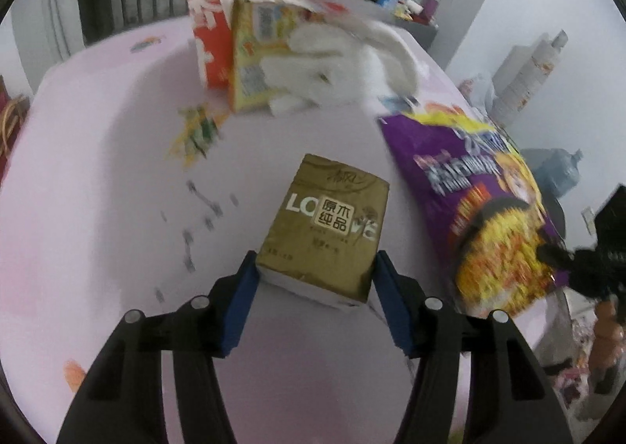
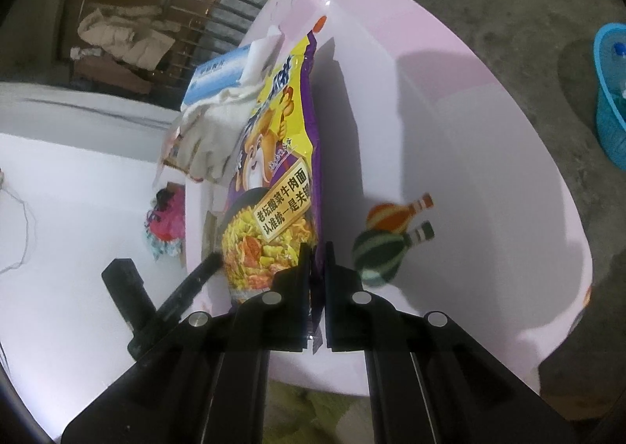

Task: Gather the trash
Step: 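Grasp the gold paper box with the left tool while the right tool holds the noodle bag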

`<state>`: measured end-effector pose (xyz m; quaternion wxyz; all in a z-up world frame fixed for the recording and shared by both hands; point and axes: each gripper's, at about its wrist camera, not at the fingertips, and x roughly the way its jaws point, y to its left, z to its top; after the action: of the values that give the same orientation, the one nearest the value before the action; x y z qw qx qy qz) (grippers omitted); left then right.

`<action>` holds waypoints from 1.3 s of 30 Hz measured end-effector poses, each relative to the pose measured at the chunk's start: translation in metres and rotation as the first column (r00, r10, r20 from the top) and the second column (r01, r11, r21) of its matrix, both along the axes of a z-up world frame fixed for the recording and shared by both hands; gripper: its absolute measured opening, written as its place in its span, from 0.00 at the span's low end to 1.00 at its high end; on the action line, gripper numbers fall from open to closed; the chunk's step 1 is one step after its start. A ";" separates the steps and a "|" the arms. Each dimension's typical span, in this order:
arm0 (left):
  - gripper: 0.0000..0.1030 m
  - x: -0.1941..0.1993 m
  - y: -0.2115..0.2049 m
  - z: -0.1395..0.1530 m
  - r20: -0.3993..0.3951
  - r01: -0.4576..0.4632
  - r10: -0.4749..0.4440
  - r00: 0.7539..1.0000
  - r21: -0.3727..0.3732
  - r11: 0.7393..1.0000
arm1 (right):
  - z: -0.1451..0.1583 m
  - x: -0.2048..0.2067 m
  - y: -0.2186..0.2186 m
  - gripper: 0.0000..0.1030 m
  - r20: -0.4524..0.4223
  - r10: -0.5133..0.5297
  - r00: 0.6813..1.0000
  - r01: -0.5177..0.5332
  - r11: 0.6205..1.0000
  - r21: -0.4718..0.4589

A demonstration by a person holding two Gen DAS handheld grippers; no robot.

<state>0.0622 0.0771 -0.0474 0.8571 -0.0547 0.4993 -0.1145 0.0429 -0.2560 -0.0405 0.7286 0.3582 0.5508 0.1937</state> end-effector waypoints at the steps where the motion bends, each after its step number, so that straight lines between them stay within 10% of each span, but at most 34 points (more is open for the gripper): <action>1: 0.56 -0.008 -0.003 0.000 -0.007 0.012 -0.012 1.000 -0.003 1.000 | 0.000 -0.001 0.001 0.05 -0.001 0.004 1.000 -0.004 1.000 -0.005; 9: 0.59 -0.018 -0.007 0.007 -0.035 0.047 -0.052 0.998 -0.117 0.992 | -0.003 -0.007 0.002 0.08 -0.014 0.020 1.000 -0.021 0.999 -0.038; 22: 0.64 0.008 -0.036 0.000 -0.009 0.101 -0.102 0.995 -0.028 0.994 | 0.001 -0.003 0.008 0.39 0.024 -0.010 1.000 0.010 1.000 -0.025; 39: 0.55 -0.001 -0.027 0.020 0.066 0.085 -0.077 0.995 -0.126 0.988 | -0.002 0.002 0.008 0.40 0.042 -0.027 0.999 0.028 0.999 -0.021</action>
<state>0.0615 0.0502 -0.0277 0.8612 -0.0858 0.4664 -0.1828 0.0450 -0.2485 -0.0430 0.7464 0.3537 0.5324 0.1854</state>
